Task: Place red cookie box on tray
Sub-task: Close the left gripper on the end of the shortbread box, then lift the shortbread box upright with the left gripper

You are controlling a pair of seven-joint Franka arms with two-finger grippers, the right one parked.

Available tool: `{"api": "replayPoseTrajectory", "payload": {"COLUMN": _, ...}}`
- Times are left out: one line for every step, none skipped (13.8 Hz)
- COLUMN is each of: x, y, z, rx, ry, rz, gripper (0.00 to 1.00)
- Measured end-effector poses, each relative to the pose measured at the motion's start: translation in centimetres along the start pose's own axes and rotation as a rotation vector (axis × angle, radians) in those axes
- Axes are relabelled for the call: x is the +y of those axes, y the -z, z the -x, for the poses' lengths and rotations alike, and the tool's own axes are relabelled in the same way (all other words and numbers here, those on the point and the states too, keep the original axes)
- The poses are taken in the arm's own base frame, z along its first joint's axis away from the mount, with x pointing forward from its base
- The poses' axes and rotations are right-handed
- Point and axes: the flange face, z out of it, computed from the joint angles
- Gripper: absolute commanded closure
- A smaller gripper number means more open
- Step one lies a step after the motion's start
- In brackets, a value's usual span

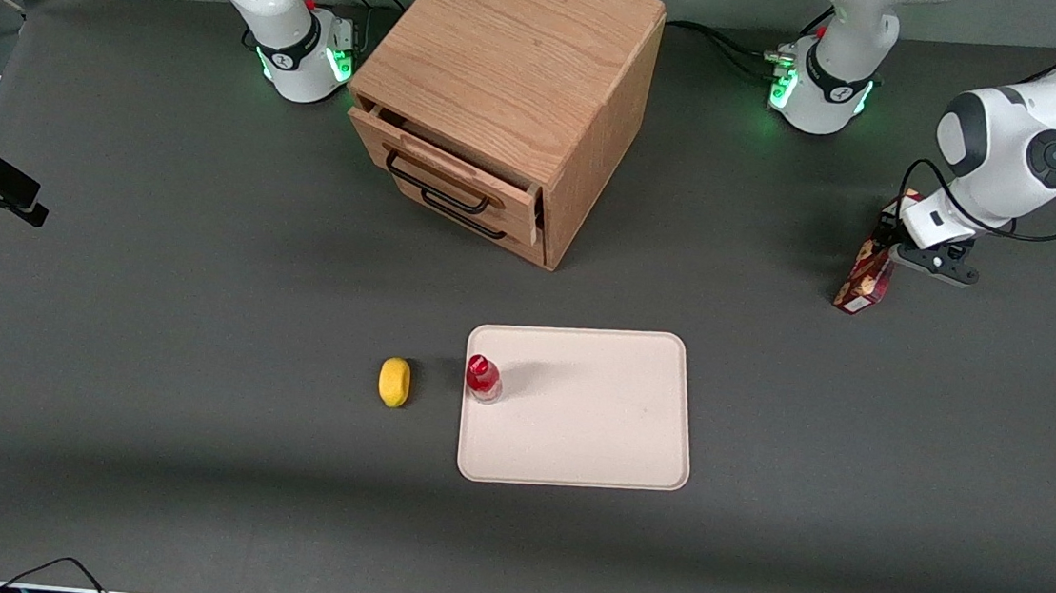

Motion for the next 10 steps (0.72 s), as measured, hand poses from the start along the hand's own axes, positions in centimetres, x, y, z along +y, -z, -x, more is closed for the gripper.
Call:
{"api": "replayPoseTrajectory", "payload": {"x": -0.1, "y": 0.0, "z": 0.0, "rx": 0.0, "ry": 0.001, "rz": 0.0, "gripper": 1.0}}
{"api": "replayPoseTrajectory", "payload": {"x": -0.1, "y": 0.0, "z": 0.0, "rx": 0.0, "ry": 0.0, "rz": 0.0, "gripper": 1.0}}
{"api": "replayPoseTrajectory", "payload": {"x": -0.1, "y": 0.0, "z": 0.0, "rx": 0.0, "ry": -0.001, "rz": 0.0, "gripper": 1.0}}
{"api": "replayPoseTrajectory", "payload": {"x": -0.1, "y": 0.1, "z": -0.1, "rx": 0.001, "ry": -0.002, "rz": -0.001, "gripper": 1.0}}
{"api": "replayPoseTrajectory", "payload": {"x": -0.3, "y": 0.4, "z": -0.4, "rx": 0.003, "ry": -0.002, "rz": -0.002, "gripper": 1.0}}
{"api": "replayPoseTrajectory", "payload": {"x": -0.6, "y": 1.1, "z": -1.0, "rx": -0.005, "ry": -0.003, "rz": 0.003, "gripper": 1.0}}
{"api": "replayPoseTrajectory", "payload": {"x": -1.2, "y": 2.5, "z": -2.2, "rx": -0.022, "ry": -0.007, "rz": 0.013, "gripper": 1.0}}
{"api": "replayPoseTrajectory", "payload": {"x": -1.7, "y": 4.7, "z": -3.9, "rx": -0.038, "ry": -0.016, "rz": 0.021, "gripper": 1.0}}
{"api": "replayPoseTrajectory", "payload": {"x": -2.0, "y": 7.7, "z": -5.9, "rx": -0.051, "ry": -0.026, "rz": 0.025, "gripper": 1.0}}
{"api": "replayPoseTrajectory", "payload": {"x": -1.8, "y": 11.1, "z": -8.2, "rx": -0.058, "ry": -0.03, "rz": 0.023, "gripper": 1.0}}
